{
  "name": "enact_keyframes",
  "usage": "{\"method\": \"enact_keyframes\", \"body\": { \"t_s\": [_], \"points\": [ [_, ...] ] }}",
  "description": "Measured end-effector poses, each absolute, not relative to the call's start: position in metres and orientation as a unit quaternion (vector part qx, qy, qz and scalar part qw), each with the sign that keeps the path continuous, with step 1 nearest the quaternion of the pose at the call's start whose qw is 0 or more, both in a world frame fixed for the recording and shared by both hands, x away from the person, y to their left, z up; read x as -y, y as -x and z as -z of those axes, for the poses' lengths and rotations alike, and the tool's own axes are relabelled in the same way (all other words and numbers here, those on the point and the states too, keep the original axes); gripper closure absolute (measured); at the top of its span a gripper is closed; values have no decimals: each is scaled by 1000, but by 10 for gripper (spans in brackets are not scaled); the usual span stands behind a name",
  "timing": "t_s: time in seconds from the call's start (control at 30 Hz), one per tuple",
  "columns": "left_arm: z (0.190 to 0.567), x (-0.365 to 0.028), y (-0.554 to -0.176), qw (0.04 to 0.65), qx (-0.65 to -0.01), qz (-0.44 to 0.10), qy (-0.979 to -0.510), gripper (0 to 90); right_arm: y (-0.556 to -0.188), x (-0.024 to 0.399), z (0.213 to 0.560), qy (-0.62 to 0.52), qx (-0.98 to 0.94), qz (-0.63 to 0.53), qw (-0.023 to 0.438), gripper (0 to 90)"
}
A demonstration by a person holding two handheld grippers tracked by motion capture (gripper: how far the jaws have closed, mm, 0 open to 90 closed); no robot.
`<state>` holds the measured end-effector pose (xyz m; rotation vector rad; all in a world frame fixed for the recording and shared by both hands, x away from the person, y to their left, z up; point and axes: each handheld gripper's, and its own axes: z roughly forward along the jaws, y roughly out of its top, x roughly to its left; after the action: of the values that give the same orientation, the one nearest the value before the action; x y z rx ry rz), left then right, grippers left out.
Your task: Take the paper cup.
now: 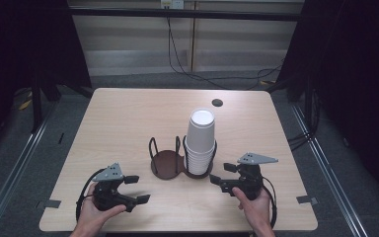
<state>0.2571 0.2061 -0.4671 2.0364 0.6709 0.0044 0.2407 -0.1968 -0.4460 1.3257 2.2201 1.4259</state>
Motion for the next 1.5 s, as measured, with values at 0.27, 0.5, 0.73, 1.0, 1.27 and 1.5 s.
{"method": "enact_keyframes", "body": {
  "t_s": [0.27, 0.5, 0.73, 1.0, 1.27, 1.5],
  "points": [
    [467, -208, -258, 478, -283, 0, -832, 170, -242, 199, 433, -442, -748, -489, 74, 266],
    [468, -208, -258, 476, -286, 5, -831, 169, -243, 202, 419, -424, -760, -487, 77, 232],
    [468, -208, -259, 474, -287, 5, -833, 168, -247, 203, 410, -410, -768, -487, 66, 210],
    [469, -207, -258, 472, -287, 5, -834, 169, -254, 204, 397, -406, -768, -491, 62, 184],
    [468, -207, -258, 471, -283, 3, -836, 179, -267, 206, 375, -401, -780, -478, 48, 172],
    [468, -207, -258, 468, -284, 4, -837, 181, -282, 202, 356, -392, -779, -486, 59, 160]
  ]
}}
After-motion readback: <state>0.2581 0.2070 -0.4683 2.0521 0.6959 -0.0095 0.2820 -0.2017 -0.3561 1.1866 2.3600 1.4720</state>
